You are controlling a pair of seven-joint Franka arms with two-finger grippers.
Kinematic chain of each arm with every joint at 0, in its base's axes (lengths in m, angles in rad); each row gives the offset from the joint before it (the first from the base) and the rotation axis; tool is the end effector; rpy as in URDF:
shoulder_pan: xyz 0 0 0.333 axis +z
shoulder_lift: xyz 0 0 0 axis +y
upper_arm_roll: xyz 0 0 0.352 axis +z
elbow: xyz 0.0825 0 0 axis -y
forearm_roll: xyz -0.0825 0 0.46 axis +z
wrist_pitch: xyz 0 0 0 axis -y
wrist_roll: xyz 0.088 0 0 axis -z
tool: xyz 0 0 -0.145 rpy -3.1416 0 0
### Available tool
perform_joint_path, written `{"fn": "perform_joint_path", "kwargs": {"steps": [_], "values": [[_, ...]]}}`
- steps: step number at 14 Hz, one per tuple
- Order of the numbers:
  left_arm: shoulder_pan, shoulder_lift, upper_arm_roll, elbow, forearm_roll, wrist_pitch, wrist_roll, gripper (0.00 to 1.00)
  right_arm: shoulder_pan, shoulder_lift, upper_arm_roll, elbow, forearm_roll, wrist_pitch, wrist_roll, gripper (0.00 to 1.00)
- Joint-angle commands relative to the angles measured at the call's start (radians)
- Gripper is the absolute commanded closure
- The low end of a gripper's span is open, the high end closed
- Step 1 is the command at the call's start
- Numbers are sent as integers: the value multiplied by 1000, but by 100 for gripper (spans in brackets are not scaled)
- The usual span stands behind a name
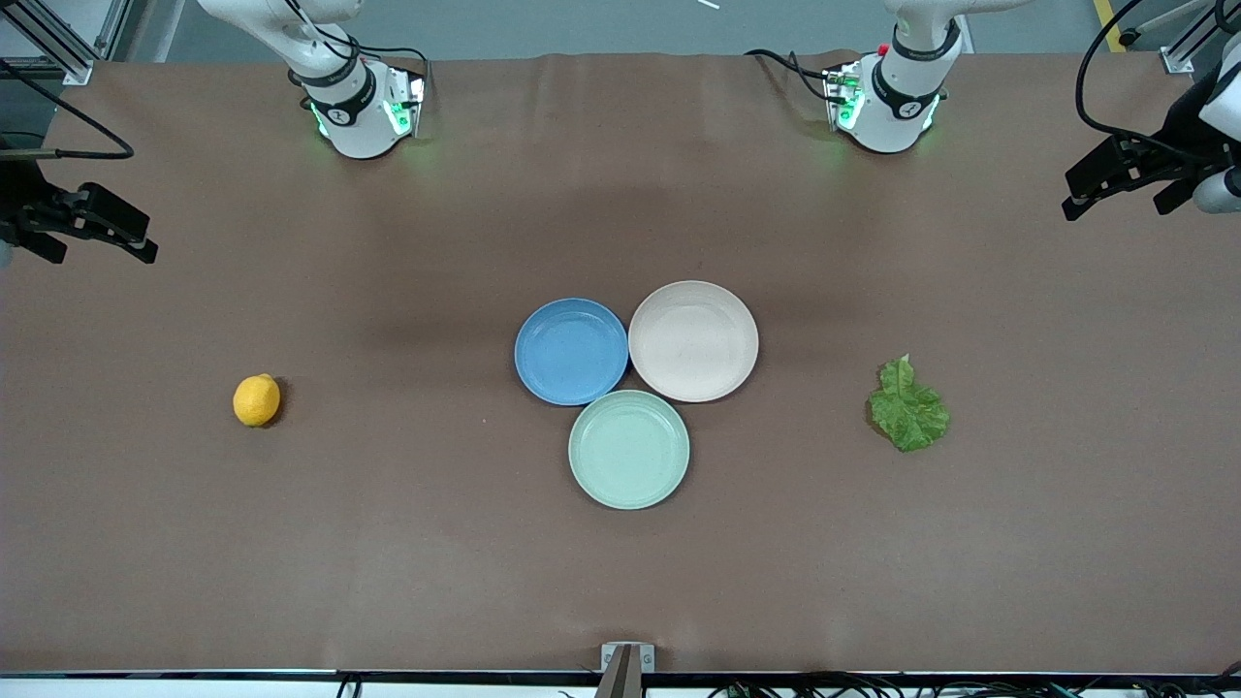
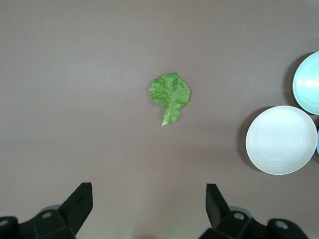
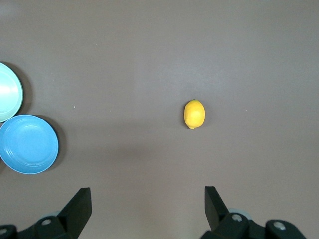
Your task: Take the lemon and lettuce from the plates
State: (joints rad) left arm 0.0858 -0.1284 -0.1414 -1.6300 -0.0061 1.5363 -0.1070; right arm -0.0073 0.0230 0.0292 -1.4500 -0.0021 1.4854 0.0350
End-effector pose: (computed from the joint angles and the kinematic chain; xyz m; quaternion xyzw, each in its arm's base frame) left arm 0.5821 -0.0386 0.6641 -0.9995 -0.0260 -0.0171 0.0046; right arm 0.6300 0.0133 0.6661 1.0000 -0.0067 0.0062 0.0005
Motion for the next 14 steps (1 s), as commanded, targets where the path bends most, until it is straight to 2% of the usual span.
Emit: {"fn": "perform_joint_path", "kwargs": {"steps": [1, 14], "values": [[9, 6, -6, 12, -8, -4, 13, 0, -10, 9, 3, 20, 14, -7, 3, 0], [8, 27, -4, 24, 15, -7, 10, 0, -10, 9, 3, 20, 8, -8, 0, 0]]}}
